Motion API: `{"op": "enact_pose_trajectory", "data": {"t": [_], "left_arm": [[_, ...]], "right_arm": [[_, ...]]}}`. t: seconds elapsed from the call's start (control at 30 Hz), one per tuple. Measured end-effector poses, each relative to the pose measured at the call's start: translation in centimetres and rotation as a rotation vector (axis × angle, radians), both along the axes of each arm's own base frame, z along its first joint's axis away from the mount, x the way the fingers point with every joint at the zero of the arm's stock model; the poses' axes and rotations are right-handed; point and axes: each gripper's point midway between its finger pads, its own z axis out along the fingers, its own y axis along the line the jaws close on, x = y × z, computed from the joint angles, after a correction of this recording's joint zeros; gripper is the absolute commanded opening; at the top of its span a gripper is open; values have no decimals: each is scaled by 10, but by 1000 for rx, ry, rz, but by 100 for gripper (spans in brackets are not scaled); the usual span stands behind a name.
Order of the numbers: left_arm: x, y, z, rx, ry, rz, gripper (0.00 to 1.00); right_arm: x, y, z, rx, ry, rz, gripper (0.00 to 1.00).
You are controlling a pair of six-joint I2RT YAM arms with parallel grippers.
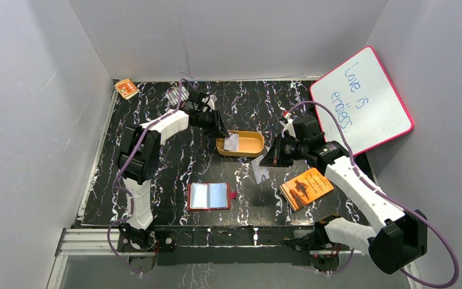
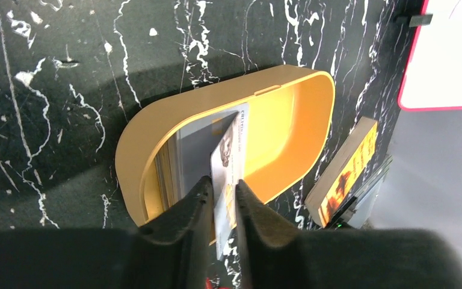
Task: Put the credit cards into the card holder
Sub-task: Place the credit card in the storage box.
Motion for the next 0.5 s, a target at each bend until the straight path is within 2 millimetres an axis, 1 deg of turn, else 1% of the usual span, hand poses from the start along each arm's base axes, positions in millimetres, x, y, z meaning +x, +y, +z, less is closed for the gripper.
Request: {"op": "enact_pose_trajectory", "data": {"t": [0.07, 0.13, 0.23, 0.3, 0.4, 0.5], "left_arm": [[-1, 1, -2, 7, 2, 1, 42], [0, 3, -3, 14, 3, 7, 52], [3, 8, 0, 28, -8, 25, 60], [4, 11, 6, 38, -23, 38, 65], [8, 18, 25, 56, -67, 70, 70], [9, 26, 57, 62, -138, 111, 71]], "right_arm": [[0, 0, 0, 0, 1, -1, 0], [0, 0, 0, 1, 3, -2, 0], [-1, 1, 0, 5, 5, 0, 0], [-1, 1, 1, 9, 8, 2, 0], [-2, 3, 3, 20, 13, 7, 0], [-2, 8, 6, 52, 17, 20, 0]]}}
